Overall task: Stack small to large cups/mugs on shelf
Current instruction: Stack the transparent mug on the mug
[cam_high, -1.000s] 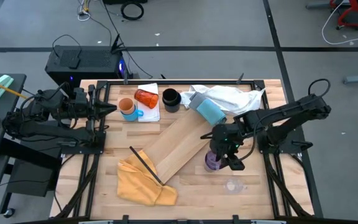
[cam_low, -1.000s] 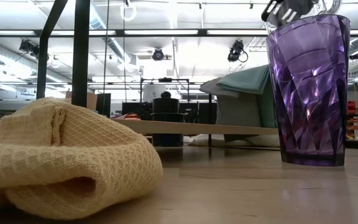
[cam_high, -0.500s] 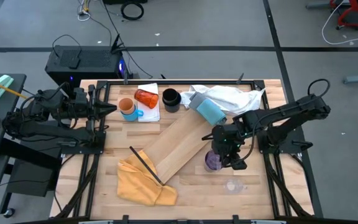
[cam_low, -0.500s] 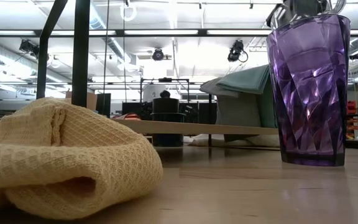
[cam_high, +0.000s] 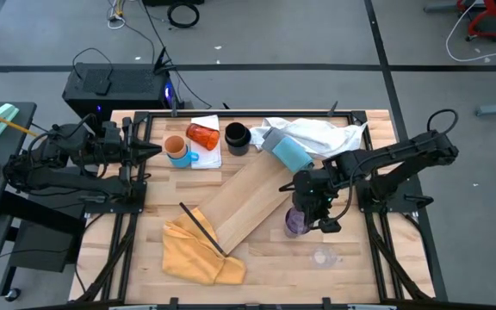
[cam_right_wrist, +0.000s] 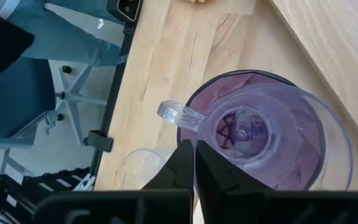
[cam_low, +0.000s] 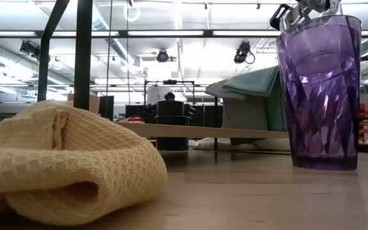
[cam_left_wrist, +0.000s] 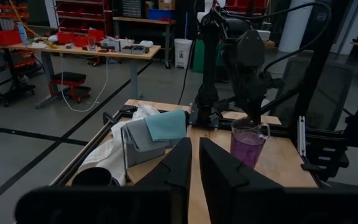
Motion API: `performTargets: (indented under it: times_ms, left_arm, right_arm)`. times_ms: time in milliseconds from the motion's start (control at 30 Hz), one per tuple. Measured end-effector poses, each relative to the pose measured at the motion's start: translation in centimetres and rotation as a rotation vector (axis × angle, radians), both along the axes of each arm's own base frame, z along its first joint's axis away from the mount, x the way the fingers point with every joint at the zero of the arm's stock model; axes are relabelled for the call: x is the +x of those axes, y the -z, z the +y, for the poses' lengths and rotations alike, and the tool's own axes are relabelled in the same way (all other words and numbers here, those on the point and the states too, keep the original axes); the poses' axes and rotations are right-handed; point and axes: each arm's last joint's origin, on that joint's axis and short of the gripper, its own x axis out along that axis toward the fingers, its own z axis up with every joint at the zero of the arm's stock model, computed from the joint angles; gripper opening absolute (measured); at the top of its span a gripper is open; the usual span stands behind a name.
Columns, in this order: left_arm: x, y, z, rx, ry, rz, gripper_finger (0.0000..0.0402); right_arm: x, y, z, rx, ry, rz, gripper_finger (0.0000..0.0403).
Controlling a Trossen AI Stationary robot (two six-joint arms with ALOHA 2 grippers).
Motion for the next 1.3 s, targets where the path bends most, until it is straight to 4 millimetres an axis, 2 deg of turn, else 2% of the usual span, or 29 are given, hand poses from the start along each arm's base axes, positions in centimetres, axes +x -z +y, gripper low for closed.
performTargets:
  times_ms: [333, 633, 933, 1133, 1300]
  left_arm:
    - [0.0, 0.0, 0.0, -0.001, 0.0, 0.0, 0.003]
    - [0.0, 0.0, 0.0, 0.0, 0.0, 0.0, 0.0041]
    - [0.0, 0.0, 0.0, 0.016, 0.002, 0.002, 0.003]
    - [0.0, 0.0, 0.0, 0.016, 0.001, 0.003, 0.0037]
    - [0.0, 0.0, 0.0, 0.017, 0.002, 0.003, 0.0041]
  right_arm:
    - [0.0, -0.2, -0.1, -0.038, 0.01, -0.018, 0.0002]
    - [0.1, -2.1, -0.5, -0.104, 0.032, -0.066, 0.0001]
    - [0.0, -2.3, -0.6, -0.106, 0.046, -0.047, 0.0]
    - [0.0, -2.3, -0.6, -0.114, 0.049, -0.045, 0.0]
    - [-0.1, -3.7, -0.9, -0.147, 0.061, -0.075, 0.0]
